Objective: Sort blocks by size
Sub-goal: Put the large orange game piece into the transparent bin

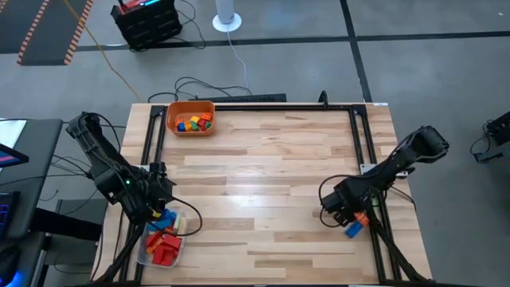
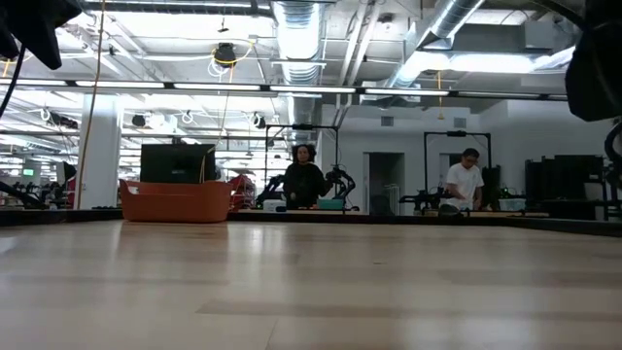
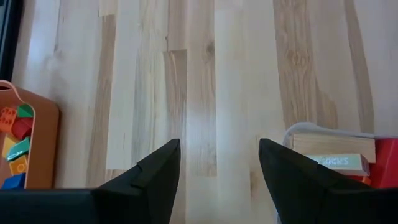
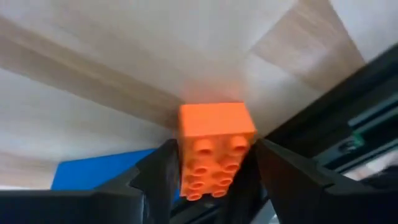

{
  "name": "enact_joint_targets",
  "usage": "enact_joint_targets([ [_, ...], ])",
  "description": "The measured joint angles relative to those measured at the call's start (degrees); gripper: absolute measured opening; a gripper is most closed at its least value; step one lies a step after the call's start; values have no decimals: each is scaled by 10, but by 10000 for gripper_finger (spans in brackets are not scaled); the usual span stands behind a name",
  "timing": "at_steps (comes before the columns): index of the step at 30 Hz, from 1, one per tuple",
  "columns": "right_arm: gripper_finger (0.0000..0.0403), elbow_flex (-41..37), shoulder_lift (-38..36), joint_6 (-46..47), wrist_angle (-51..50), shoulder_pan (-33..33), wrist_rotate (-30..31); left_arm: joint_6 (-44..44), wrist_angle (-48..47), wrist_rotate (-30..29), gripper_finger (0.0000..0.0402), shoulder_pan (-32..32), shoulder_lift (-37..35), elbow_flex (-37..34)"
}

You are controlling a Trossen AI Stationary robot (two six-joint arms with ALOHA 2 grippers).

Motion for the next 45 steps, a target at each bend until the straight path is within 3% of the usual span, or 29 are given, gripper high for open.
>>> enact_joint_targets([
  [4,231,-8,0,-1,15,0,0,0,0,1,212,0,0,0],
  [10,158,-13,0,-15,47,-3,-1,3,0,1,212,0,0,0],
  [13,158,-1,0,-28,55,-8,32,12,1,-19,212,0,0,0],
  [19,158,101,0,-54,13,-16,280,91,34,-135,212,0,0,0],
  [23,158,175,0,-83,44,-30,418,164,110,-158,212,11,0,0],
  [27,160,223,0,-223,233,-32,583,242,202,-132,212,33,0,0],
  [30,162,227,3,-392,446,-34,655,285,257,-104,212,53,0,0],
  [37,162,227,92,-698,844,-58,669,332,337,-92,212,108,12,0],
  [42,163,238,177,-797,1081,-86,556,357,387,-66,212,151,30,0],
  [45,163,276,220,-816,1118,-99,494,368,410,-26,212,174,38,0],
])
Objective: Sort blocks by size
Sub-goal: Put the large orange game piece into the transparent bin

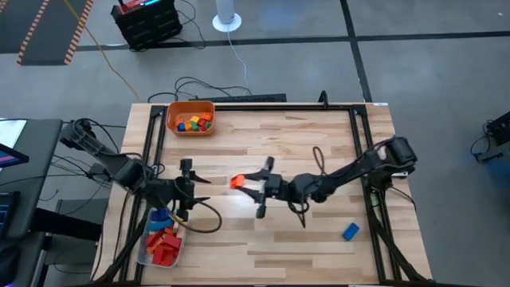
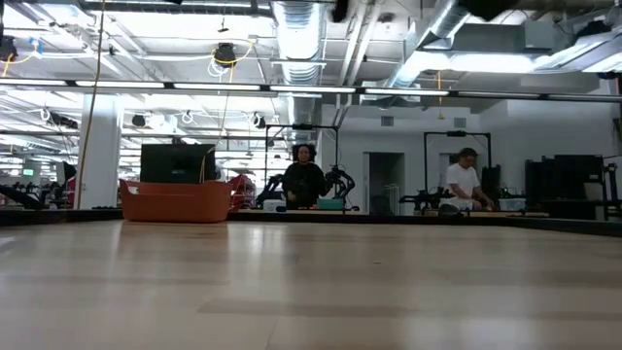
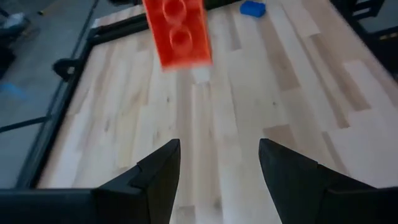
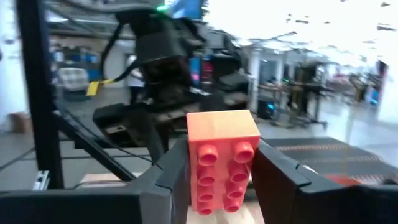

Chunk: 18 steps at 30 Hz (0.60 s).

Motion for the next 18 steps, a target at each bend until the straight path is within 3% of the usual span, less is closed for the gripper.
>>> enact_joint_targets([
  [5,163,89,62,-42,-15,-9,-59,10,17,62,212,32,11,0],
  [10,164,173,103,-71,-72,-8,-79,8,30,105,212,53,29,0],
  [18,164,224,116,-74,-127,-8,-87,29,71,109,212,51,34,0],
])
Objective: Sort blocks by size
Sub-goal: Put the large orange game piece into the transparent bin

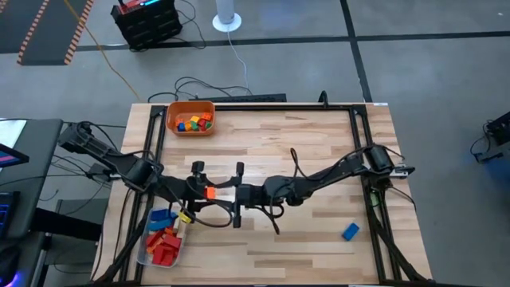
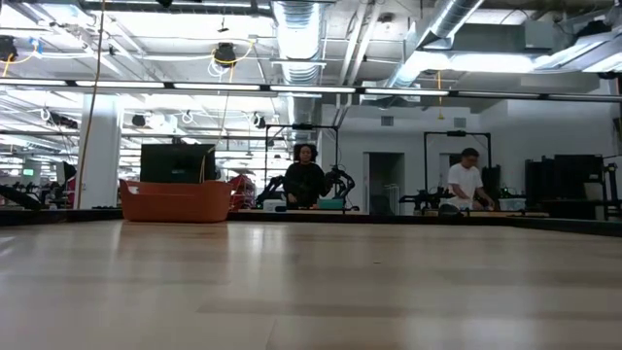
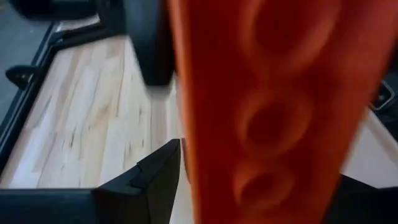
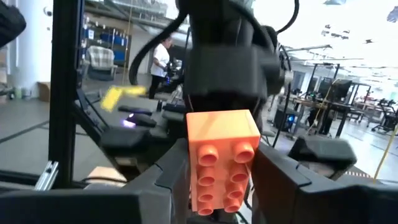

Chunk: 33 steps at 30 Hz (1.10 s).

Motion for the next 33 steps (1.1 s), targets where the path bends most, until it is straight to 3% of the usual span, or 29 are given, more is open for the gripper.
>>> enact_joint_targets([
  [7,164,-1,-1,4,-6,-1,0,22,29,-3,206,-9,-1,0],
  [13,172,-1,0,7,-15,-1,16,42,42,-44,118,-9,-1,0],
  [18,206,0,0,40,-33,-4,19,50,34,-46,117,-9,-1,0],
  [20,223,-1,-7,54,-75,-4,19,38,-11,-44,117,-13,-7,10],
  [23,243,-2,-35,79,-160,2,19,-20,-124,-27,117,-31,-28,47],
  [27,248,0,-75,128,-279,16,19,-163,-302,121,117,-58,-48,78],
  [30,248,0,-81,170,-356,30,55,-288,-392,160,117,-113,-49,59],
  [33,248,-1,-81,198,-405,43,111,-379,-417,179,117,-183,-48,12],
])
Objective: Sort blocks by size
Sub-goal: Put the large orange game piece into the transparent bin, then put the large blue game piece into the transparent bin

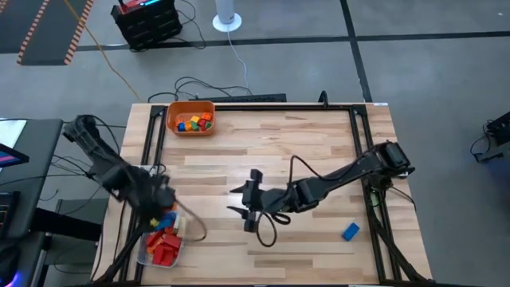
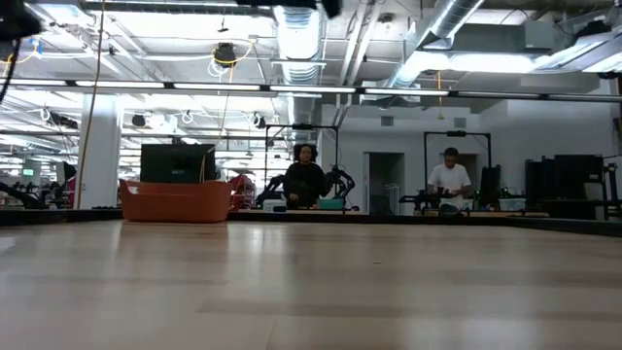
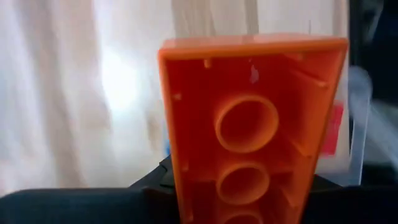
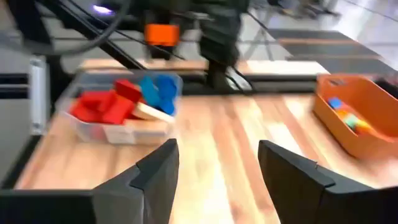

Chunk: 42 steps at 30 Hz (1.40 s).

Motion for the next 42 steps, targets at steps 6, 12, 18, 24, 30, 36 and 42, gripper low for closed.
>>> enact_joint_targets([
  [6,248,0,5,73,-80,11,37,-98,75,18,117,-83,1,-78],
  [12,248,0,4,125,-118,17,38,-128,146,30,167,-107,1,-109],
  [18,248,0,2,188,-183,31,37,-129,123,32,275,-107,1,-107],
  [24,248,1,-22,421,-390,62,-30,-142,26,9,300,-102,1,-52],
  [30,248,-4,-13,677,-656,100,-180,-59,26,-169,289,-102,0,-34],
  [36,248,-4,-19,594,-727,166,-294,-13,26,-198,286,-86,1,-34],
  [42,248,-4,-14,348,-781,233,-325,5,37,-226,286,-56,1,-34],
])
